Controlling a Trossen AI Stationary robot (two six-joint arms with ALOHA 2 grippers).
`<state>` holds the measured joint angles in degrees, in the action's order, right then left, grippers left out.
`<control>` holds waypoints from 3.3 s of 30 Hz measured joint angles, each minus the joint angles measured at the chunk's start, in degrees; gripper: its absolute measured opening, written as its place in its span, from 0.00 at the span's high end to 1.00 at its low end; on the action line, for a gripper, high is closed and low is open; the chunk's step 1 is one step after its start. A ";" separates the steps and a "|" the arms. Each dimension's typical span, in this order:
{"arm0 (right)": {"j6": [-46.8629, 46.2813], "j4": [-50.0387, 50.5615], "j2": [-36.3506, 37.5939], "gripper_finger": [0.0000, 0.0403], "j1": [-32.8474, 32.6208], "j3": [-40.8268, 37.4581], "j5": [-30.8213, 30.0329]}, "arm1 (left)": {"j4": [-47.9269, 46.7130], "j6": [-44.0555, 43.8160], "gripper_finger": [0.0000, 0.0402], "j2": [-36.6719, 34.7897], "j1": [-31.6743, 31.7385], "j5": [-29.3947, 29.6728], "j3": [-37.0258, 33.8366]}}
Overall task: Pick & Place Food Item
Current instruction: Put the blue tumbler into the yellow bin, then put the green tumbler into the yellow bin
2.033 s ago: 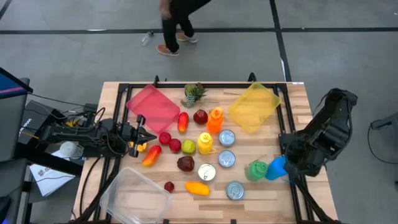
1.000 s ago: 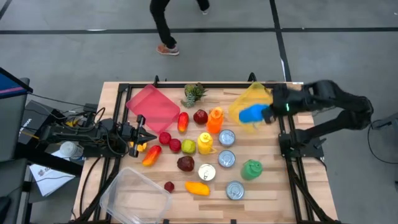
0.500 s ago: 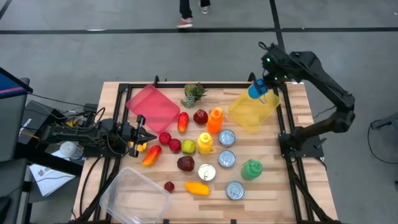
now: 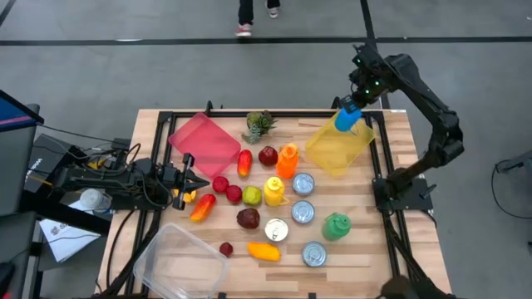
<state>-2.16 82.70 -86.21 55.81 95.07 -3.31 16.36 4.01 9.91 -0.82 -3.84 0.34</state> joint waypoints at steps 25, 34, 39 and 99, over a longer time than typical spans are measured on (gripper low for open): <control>3.87 -1.36 -6.61 0.91 0.61 -0.02 -0.99 | -0.04 0.00 1.00 0.00 -0.01 0.00 0.02; 4.33 -1.70 -6.84 0.90 0.90 -0.04 -0.96 | -0.02 0.00 1.00 0.00 0.00 0.00 -0.01; 5.42 -1.69 -6.71 0.90 1.25 -1.82 -0.96 | -0.02 0.00 1.00 0.00 0.00 0.00 -0.01; 4.69 7.05 -2.93 0.46 -3.88 13.32 6.19 | 0.01 0.01 1.00 0.00 -0.02 2.34 0.00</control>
<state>2.53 89.74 -89.14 51.93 108.39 2.88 16.37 4.02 9.91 -0.84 -1.50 0.34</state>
